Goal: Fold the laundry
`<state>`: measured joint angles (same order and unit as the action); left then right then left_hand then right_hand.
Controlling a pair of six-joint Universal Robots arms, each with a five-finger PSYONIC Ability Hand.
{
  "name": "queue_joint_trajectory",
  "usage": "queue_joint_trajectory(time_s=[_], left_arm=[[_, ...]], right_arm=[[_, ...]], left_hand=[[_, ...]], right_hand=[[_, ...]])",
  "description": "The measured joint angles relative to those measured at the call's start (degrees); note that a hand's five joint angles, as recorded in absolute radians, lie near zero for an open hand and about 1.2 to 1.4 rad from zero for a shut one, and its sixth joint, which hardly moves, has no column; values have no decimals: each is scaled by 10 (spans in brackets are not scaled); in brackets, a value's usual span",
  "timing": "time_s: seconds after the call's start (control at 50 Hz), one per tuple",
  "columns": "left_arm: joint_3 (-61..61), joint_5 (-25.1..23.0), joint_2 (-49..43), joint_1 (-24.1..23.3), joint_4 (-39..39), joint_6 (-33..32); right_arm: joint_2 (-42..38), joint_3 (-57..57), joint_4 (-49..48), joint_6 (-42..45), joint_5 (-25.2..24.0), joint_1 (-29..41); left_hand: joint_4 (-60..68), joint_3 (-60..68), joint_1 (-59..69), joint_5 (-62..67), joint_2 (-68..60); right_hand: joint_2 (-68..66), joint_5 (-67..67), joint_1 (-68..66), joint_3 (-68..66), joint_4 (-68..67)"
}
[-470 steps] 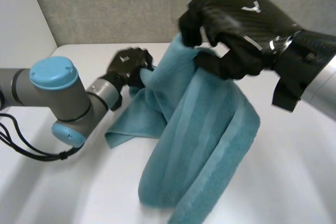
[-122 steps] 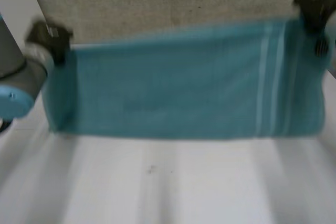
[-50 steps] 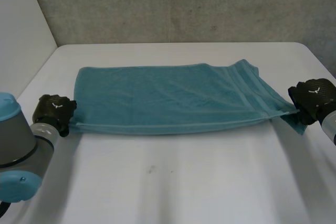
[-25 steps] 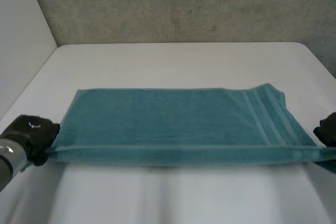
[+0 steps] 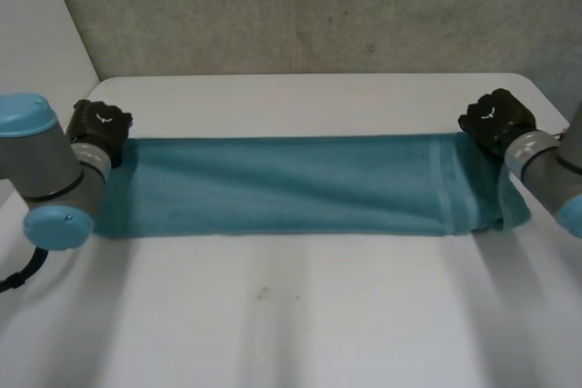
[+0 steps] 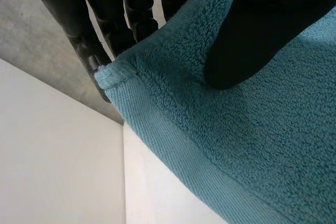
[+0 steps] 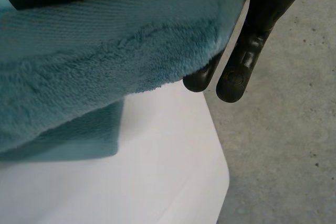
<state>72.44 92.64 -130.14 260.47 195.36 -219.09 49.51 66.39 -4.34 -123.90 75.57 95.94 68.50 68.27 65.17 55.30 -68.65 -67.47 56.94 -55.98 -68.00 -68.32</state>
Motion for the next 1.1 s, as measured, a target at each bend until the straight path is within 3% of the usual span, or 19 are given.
queue_joint_trajectory(time_s=[0.26,0.5,0.68,0.78,0.86,0.92,0.98,1.1], left_arm=[[-130,-3,-103,-2,25,-4],[-117,-5,-107,-2,32,-4],[-156,0,-67,-4,119,1],[-171,8,26,-6,199,24],[-160,21,100,-6,239,62],[-137,29,144,-6,244,97],[-125,31,154,-6,239,106],[-44,31,167,-6,175,128]], right_arm=[[-135,-168,-15,3,33,31],[-149,-183,-14,2,41,37],[-148,-270,-47,-1,52,39],[-82,-344,-139,-56,88,48],[-9,-324,-193,-127,100,51],[78,-243,-221,-209,98,50],[99,-211,-222,-227,93,50],[150,-50,-181,-262,32,46]], left_hand=[[0,0,0,0,0],[0,0,0,0,0],[0,1,0,0,-1],[0,1,0,0,-1],[0,1,0,0,-1],[0,1,0,5,-1],[0,1,0,6,-1],[0,1,0,7,-1]], right_hand=[[0,0,0,0,0],[0,0,0,0,0],[0,0,0,0,0],[0,0,0,0,0],[-2,0,0,0,0],[-2,1,0,0,0],[-2,2,0,0,0],[-2,2,-1,0,0]])
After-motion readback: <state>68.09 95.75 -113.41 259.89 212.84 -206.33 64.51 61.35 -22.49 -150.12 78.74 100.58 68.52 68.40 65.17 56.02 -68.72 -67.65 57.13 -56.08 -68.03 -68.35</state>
